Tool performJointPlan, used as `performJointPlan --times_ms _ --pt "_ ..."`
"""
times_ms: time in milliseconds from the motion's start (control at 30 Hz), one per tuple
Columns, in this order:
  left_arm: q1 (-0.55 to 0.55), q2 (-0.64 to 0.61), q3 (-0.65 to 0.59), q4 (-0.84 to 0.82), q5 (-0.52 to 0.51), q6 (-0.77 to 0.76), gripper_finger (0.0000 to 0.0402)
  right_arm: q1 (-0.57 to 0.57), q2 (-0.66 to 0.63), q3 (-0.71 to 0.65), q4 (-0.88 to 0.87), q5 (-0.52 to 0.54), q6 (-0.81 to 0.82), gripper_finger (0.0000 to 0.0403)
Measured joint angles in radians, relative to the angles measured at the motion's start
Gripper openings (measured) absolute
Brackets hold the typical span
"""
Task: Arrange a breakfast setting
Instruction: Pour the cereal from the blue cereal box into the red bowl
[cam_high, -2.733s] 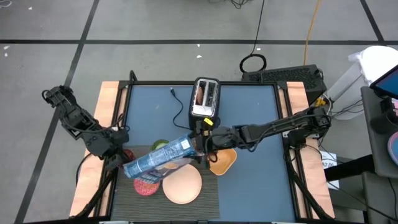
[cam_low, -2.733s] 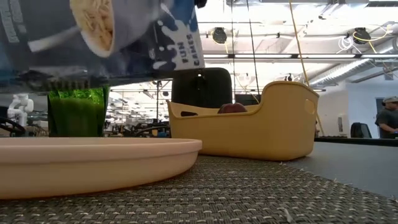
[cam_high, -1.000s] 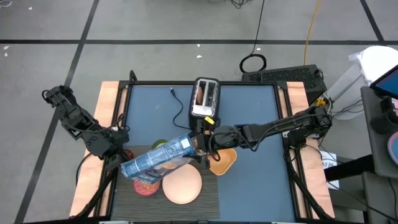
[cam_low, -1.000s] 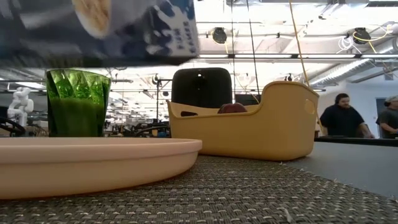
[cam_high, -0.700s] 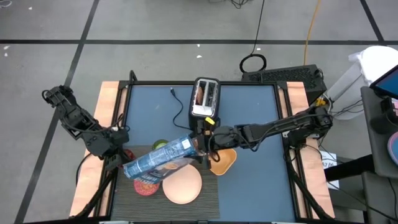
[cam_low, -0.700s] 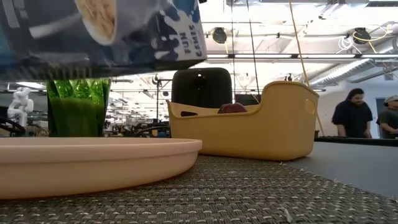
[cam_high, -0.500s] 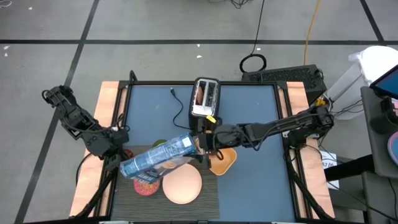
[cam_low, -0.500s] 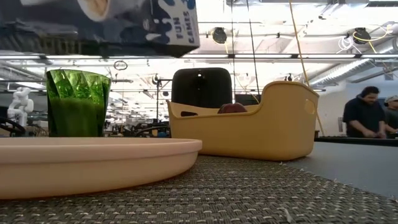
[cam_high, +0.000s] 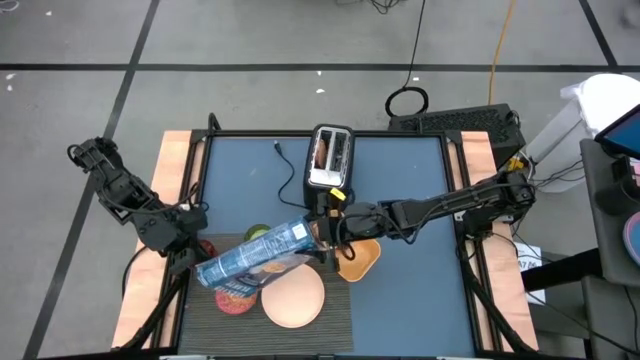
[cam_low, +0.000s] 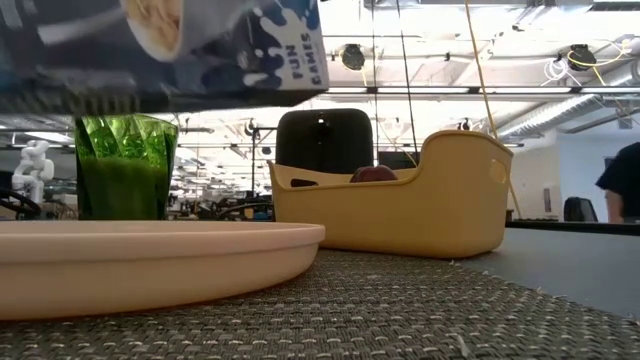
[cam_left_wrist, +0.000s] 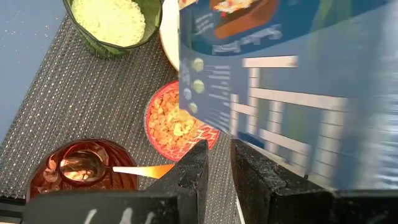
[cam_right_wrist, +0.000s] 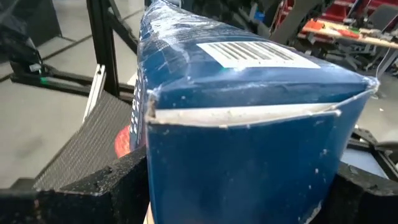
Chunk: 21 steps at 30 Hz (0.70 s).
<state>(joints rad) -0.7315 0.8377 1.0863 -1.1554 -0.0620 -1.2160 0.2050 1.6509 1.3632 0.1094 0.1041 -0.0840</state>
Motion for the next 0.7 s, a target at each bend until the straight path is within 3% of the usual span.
performJointPlan --times_ms 700 --pt "0.0 0.0 0.0 0.0 0.0 0.0 0.0072 0.002 0.003 0.0 0.033 0.0 -0.01 0.0313"
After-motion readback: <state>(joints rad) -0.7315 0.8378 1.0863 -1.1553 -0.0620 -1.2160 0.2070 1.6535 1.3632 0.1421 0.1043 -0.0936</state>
